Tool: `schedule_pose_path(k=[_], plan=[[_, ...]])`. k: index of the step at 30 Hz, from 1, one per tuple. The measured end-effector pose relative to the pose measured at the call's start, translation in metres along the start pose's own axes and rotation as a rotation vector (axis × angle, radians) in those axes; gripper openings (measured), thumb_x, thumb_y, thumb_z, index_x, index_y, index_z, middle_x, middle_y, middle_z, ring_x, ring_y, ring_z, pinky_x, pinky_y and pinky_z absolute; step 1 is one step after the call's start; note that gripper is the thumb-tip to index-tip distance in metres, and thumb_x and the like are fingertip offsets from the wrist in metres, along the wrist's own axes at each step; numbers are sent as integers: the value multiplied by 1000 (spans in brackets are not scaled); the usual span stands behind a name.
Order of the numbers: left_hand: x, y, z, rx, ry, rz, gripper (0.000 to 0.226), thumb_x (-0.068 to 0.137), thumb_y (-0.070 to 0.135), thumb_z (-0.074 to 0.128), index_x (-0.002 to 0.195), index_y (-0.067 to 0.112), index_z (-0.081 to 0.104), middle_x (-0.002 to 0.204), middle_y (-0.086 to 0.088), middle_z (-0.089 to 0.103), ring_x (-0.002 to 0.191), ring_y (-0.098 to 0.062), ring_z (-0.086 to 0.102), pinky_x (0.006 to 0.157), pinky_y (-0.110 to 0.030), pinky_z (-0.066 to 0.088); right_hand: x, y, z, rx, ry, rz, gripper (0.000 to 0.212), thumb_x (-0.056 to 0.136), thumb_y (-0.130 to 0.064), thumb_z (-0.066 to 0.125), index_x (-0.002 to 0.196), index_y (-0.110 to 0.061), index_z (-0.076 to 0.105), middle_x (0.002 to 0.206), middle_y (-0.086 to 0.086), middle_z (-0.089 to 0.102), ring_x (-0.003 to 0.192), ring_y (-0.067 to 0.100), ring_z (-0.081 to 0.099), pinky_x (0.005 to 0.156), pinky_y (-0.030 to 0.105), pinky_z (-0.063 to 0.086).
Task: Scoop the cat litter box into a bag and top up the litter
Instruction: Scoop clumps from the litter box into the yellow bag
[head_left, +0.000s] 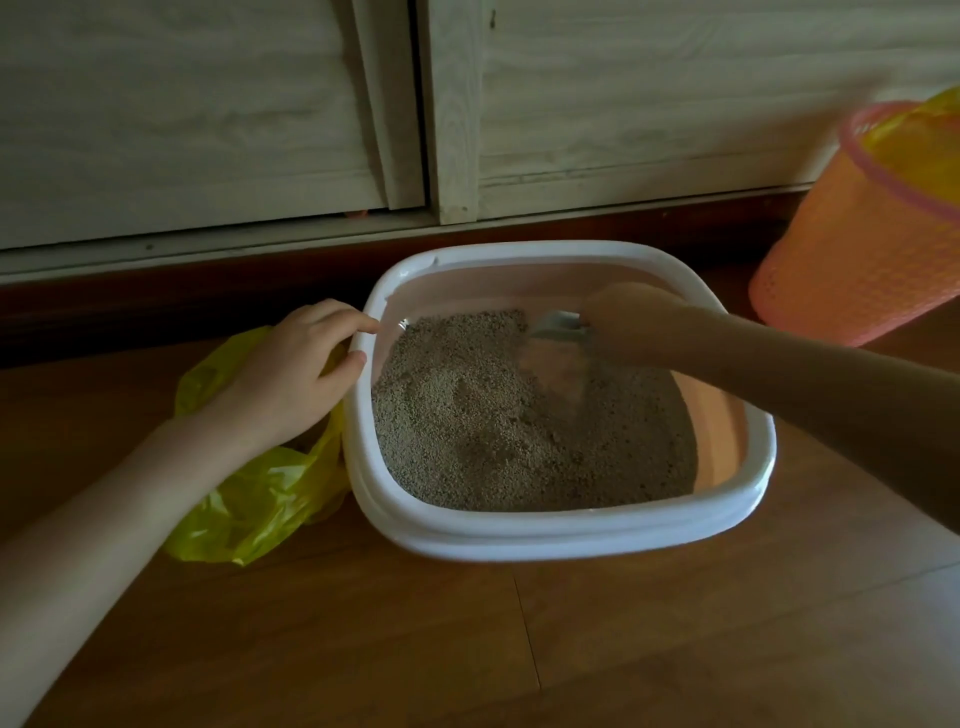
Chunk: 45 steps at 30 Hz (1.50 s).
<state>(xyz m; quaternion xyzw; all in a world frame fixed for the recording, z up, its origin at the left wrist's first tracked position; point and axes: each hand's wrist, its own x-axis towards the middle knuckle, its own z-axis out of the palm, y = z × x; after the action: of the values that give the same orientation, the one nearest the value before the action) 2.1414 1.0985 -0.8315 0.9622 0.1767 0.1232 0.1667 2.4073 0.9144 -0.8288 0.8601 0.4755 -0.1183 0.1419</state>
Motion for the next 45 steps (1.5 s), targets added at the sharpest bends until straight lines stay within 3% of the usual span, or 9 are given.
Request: schedule_pose_path(k=[5, 10, 13, 21, 26, 29, 33, 38, 45], plan=[[-2, 3, -2, 2, -5, -8, 28, 91, 12, 56, 119, 10, 60, 119, -2, 56, 112, -20, 51, 87, -26, 35, -9, -6, 22, -20, -82, -33, 16, 94, -16, 51, 103, -11, 64, 70, -7, 49, 59, 7, 50, 57, 21, 47], [-1, 3, 0, 6, -2, -22, 28, 92, 13, 55, 120, 12, 59, 120, -1, 55, 113, -18, 50, 84, -25, 33, -45, -35, 24, 19, -203, -163, 12, 93, -9, 49, 87, -15, 58, 64, -8, 44, 51, 1, 44, 45, 13, 37], [1, 5, 2, 8, 0, -26, 28, 91, 12, 55, 120, 12, 59, 122, -1, 55, 114, -20, 50, 84, -26, 34, -50, -36, 22, -17, -227, -231, 14, 91, -8, 52, 98, -10, 63, 65, -8, 48, 54, 3, 47, 51, 14, 43], [1, 6, 1, 15, -12, -10, 29, 91, 11, 55, 119, 11, 60, 121, -2, 56, 114, -21, 50, 86, -28, 36, -6, 28, -10, 27, 12, -44, 21, 91, -22, 50, 97, -14, 69, 89, 0, 67, 83, 16, 64, 78, 30, 55], [-1, 7, 0, 10, -9, -17, 29, 91, 11, 55, 120, 11, 59, 121, -2, 56, 114, -20, 49, 87, -26, 34, 3, 29, 25, -46, 46, 58, 8, 92, -14, 53, 87, -15, 60, 67, -4, 50, 56, 8, 51, 46, 19, 40], [0, 7, 2, 9, -12, -18, 29, 91, 11, 55, 120, 10, 60, 121, -1, 56, 114, -20, 49, 85, -26, 33, 4, 32, 37, -23, 21, 21, 12, 92, -14, 54, 100, -11, 62, 72, -3, 51, 64, 14, 56, 57, 23, 44], [0, 7, 5, -2, -12, -14, 29, 90, 10, 56, 119, 10, 60, 120, -2, 56, 114, -20, 50, 87, -28, 36, -4, 20, 35, -5, -95, 43, 3, 92, -14, 55, 91, -15, 58, 68, -5, 46, 56, 6, 46, 47, 17, 33], [2, 5, 5, -10, -8, -13, 28, 91, 11, 55, 119, 12, 60, 121, -1, 56, 114, -20, 50, 87, -30, 37, -29, -4, 28, 28, -186, -114, 10, 89, -12, 57, 96, -11, 64, 72, -5, 56, 68, 10, 59, 64, 22, 55], [3, 8, 5, -5, -3, -13, 29, 90, 11, 56, 119, 12, 60, 122, -1, 56, 114, -21, 50, 86, -29, 36, -1, 41, -13, 381, -304, -11, 8, 90, -24, 63, 83, -20, 64, 65, -3, 59, 47, 6, 49, 39, 15, 39]])
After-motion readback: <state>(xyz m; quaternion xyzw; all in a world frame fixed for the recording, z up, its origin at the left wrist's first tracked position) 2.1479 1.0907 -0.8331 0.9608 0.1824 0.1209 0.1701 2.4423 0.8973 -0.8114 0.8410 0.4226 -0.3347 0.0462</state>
